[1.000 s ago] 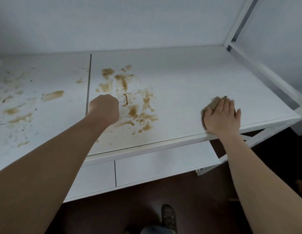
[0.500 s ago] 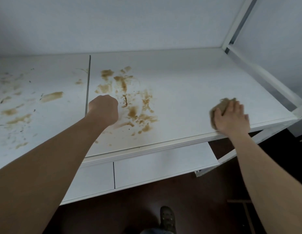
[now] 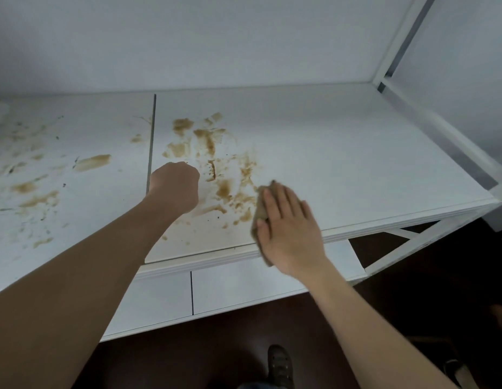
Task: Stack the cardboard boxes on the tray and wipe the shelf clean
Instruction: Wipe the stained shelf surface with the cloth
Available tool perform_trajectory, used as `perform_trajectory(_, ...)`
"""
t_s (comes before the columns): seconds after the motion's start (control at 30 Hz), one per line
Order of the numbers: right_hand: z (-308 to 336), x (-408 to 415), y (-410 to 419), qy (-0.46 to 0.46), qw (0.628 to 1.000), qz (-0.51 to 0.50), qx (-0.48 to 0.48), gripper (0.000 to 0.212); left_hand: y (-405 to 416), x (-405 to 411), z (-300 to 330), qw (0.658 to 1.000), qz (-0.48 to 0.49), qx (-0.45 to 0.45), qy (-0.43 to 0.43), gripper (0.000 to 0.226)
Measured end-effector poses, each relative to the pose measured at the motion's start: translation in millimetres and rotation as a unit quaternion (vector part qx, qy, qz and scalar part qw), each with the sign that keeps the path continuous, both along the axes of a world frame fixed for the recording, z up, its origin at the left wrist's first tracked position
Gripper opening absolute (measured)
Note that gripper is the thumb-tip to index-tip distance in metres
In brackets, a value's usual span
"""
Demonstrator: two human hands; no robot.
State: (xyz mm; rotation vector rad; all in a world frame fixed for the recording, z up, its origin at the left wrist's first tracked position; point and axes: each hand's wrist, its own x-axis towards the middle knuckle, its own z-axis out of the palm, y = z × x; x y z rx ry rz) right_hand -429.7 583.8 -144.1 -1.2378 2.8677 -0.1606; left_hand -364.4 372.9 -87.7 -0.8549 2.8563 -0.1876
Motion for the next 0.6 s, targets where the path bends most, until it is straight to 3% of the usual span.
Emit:
perform_trajectory(0.17,3,-19,13,0.019,0.997,0.069,0.014,0.068,-5,4,4,1.000,0.001,0.016,0.006,0.019)
perform_trajectory(0.3,7,-62,9,0.034,0.990,-0.128,0.051,0.068,-8,9,4,1.000,0.000,0.021,0.011,0.018)
perform_trajectory(0.37,5,-48,-9,0.008,0.988,-0.151,0.035,0.067,-8,8,5,1.000,-0.002,0.020,0.009,0.019)
perform_trajectory(0.6,2,17,-25,-0.001,0.999,0.029,-0.017,0.074,-5,4,5,1.000,-0.001,0.015,0.000,0.019)
